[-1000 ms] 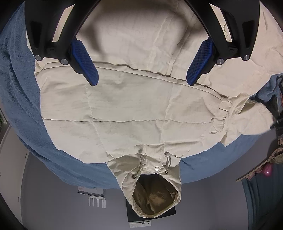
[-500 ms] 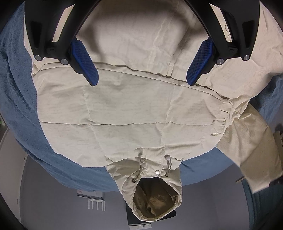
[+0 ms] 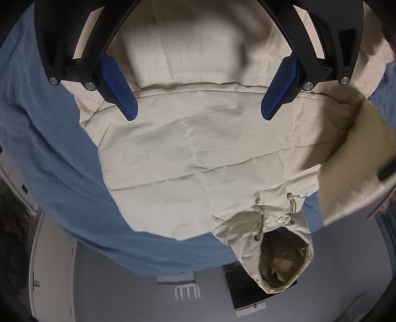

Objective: Fold large clothes

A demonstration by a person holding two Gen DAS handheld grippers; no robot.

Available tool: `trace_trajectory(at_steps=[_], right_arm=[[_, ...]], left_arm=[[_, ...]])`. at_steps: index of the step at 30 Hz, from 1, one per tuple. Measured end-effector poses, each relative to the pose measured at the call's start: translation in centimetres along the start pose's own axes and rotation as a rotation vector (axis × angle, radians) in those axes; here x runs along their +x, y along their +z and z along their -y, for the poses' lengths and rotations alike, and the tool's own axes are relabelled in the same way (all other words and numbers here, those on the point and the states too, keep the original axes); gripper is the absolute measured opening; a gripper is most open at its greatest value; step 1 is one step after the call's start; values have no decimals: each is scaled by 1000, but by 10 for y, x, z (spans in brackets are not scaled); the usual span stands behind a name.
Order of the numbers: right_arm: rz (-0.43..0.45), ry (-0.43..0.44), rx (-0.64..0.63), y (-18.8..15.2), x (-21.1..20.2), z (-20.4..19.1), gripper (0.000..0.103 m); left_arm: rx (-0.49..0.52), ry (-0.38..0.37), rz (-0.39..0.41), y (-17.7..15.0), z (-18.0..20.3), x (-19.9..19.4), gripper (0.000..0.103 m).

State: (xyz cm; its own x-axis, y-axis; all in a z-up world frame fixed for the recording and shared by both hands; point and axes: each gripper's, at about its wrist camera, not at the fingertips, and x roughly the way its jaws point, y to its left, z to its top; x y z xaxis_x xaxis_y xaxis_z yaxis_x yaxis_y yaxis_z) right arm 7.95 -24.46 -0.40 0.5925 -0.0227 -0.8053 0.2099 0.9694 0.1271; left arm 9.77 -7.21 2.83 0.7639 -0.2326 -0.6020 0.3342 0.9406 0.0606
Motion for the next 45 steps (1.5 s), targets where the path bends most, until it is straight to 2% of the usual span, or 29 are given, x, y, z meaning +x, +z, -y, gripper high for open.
trace_trajectory(at_steps=[6,8,9,10,11,12,13,17,20,22,25,29,33,35,39,45], right_arm=[[-31,11,-2,-3,8,-1,95],[-37,16,6,-5,8,-1,95],[-43,16,11,-5,9,0,95],[-47,18,14,-5,12,0,95],[-52,19,17,-5,13,1,95],[-55,21,19,-6,14,1,95],[-56,22,19,-6,14,1,95],[-39,34,-11,-6,10,-5,96],[2,59,-71,-5,0,-18,95],[35,92,-117,-5,-10,-28,96],[82,139,-193,-7,-28,-46,96],[146,165,-330,-7,-53,-79,95],[116,184,-435,-7,-56,-122,95],[89,181,-499,-12,-53,-146,95],[51,116,-681,-29,-34,-198,95],[45,78,-863,-49,-11,-247,95]], left_arm=[[-4,-117,-103,-27,1,23,16],[-19,-152,-127,-37,0,22,21],[-25,-167,-138,-38,-2,21,29],[-31,-179,-144,-39,-3,19,43],[-37,-183,-146,-40,-3,18,52],[-43,-179,-142,-41,-4,14,67],[-51,-182,-136,-42,-7,7,74],[-84,-185,-142,-34,-19,-15,76],[-105,-166,-134,-27,-31,-32,81],[-107,-131,-133,-24,-41,-40,92],[-107,-60,-123,-21,-58,-48,96],[-177,75,-98,-22,-94,-46,96],[-223,192,-120,-32,-122,-26,96],[-250,195,-128,-35,-133,-18,96],[-367,152,-127,-41,-158,-9,96],[-502,132,-147,-56,-184,0,96]])
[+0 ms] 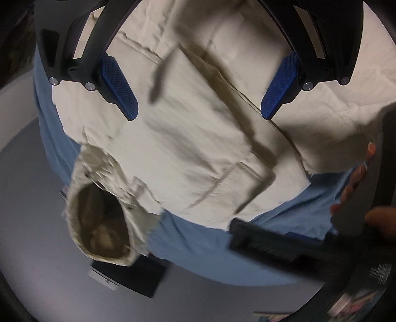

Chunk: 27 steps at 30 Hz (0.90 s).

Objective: Fold large clothes

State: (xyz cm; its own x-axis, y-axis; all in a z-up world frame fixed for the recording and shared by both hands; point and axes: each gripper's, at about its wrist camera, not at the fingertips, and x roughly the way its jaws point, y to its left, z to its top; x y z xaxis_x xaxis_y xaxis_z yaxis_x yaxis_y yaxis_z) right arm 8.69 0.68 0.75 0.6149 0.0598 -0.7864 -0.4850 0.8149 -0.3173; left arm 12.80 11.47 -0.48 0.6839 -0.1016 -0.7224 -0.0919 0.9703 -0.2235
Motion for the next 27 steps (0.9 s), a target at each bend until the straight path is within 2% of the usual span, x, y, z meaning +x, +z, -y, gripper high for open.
trace_trajectory(at_steps=[1,4,6,8,10,14,17,23,27], right_arm=[[-5,-2,-20,1,4,-4,91],[-31,-67,-97,2,21,-19,69],[-26,-125,-124,0,26,-25,52],[-5,-142,-111,-1,23,-22,30],[35,-157,-85,-1,13,-15,22],[102,-172,31,-4,-14,9,17],[127,-183,116,-11,-32,30,16],[128,-218,311,-42,-56,84,16],[92,-223,452,-68,-55,125,16]], left_arm=[[-12,-4,-4,0,-2,2,96],[-30,-4,-10,-1,-6,6,96],[-39,-3,-14,-1,-8,9,96],[-51,-12,-12,0,-9,9,96],[-59,-24,-2,0,-10,6,96],[-47,-32,17,1,-6,2,96],[-27,-36,17,0,-1,2,96],[42,-44,1,-4,14,4,96],[89,-41,-6,-8,24,6,96]])
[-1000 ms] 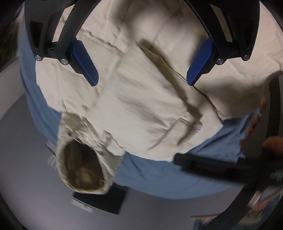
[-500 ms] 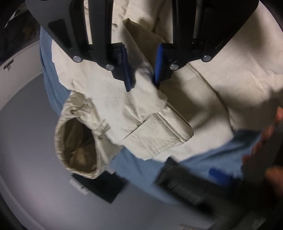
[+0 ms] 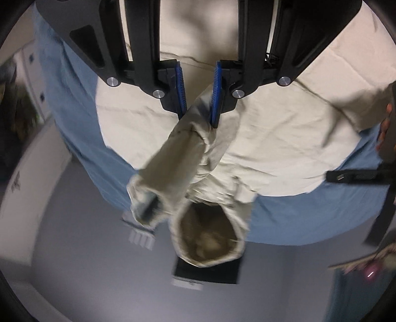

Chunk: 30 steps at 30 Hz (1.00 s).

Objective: Fold large clothes

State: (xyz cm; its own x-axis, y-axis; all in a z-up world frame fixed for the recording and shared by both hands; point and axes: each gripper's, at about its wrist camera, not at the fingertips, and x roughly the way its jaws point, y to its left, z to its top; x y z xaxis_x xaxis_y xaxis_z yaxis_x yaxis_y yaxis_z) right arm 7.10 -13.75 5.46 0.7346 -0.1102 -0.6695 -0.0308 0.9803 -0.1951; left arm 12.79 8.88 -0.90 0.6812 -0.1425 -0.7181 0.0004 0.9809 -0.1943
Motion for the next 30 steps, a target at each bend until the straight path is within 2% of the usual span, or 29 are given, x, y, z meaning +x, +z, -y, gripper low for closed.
trace_trajectory(at_steps=[4,7,9,11,13,14,19,21,22,23,27,30], right_arm=[[-93,40,176,-17,22,41,16],[-199,105,340,-38,45,65,16],[-257,165,447,-50,57,78,20],[-272,183,516,-55,59,85,40],[-244,173,572,-57,55,94,57],[-224,174,603,-58,53,100,59],[-217,184,675,-64,60,121,58],[-201,180,705,-66,62,125,46],[-189,156,703,-66,60,128,31],[-176,135,694,-65,56,129,25],[-126,80,647,-57,38,131,21],[-129,33,641,-58,35,136,21]], left_arm=[[28,7,-20,-4,7,5,96],[48,11,-30,-6,11,8,96],[64,16,-38,-8,14,10,96],[77,18,-46,-9,17,12,96],[91,13,-50,-10,20,13,96],[97,12,-52,-11,21,13,96],[133,10,-57,-13,29,14,96],[142,13,-56,-14,31,13,96],[145,13,-56,-14,31,14,96],[147,13,-56,-14,31,13,96],[146,7,-55,-14,32,12,96],[145,6,-62,-14,31,13,96]])
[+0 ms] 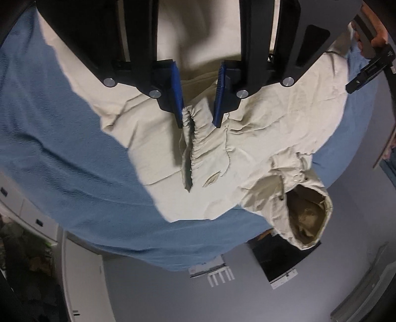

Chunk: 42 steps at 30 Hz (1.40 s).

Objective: Fold large clothes

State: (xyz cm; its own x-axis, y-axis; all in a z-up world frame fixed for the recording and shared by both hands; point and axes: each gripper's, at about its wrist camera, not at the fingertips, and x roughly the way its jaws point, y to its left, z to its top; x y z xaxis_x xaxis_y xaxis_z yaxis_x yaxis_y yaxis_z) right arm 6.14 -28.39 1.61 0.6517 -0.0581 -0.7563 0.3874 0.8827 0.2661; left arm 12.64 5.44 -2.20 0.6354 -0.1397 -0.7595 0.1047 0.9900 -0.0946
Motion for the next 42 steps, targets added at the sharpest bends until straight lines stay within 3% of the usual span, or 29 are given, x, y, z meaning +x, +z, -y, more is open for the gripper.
trace_trajectory(at_steps=[4,6,8,14,19,24,29,35,38,42], right_arm=[[-94,-26,57,-8,22,17,23],[-117,-33,73,-7,26,20,32],[-98,-65,71,-5,21,19,52],[0,-101,-80,3,5,-6,65],[-3,-84,-267,-1,12,-42,70],[-71,-70,-423,2,44,-68,74],[-178,-20,-351,5,81,-53,84],[-210,-40,-460,-6,93,-64,95],[-246,-14,-446,8,85,-66,95],[-175,97,-415,35,64,-76,95]], left_arm=[[7,1,-8,-1,3,2,96],[13,1,-11,-1,5,3,96],[24,4,-9,-1,8,3,96],[66,-15,-5,-3,18,1,96],[122,-27,-28,-8,31,6,96],[168,19,-125,-23,40,33,96],[168,37,-166,-31,39,52,98],[182,80,-199,-34,42,61,98],[199,84,-272,-22,41,53,97],[126,57,-134,12,24,23,97]])
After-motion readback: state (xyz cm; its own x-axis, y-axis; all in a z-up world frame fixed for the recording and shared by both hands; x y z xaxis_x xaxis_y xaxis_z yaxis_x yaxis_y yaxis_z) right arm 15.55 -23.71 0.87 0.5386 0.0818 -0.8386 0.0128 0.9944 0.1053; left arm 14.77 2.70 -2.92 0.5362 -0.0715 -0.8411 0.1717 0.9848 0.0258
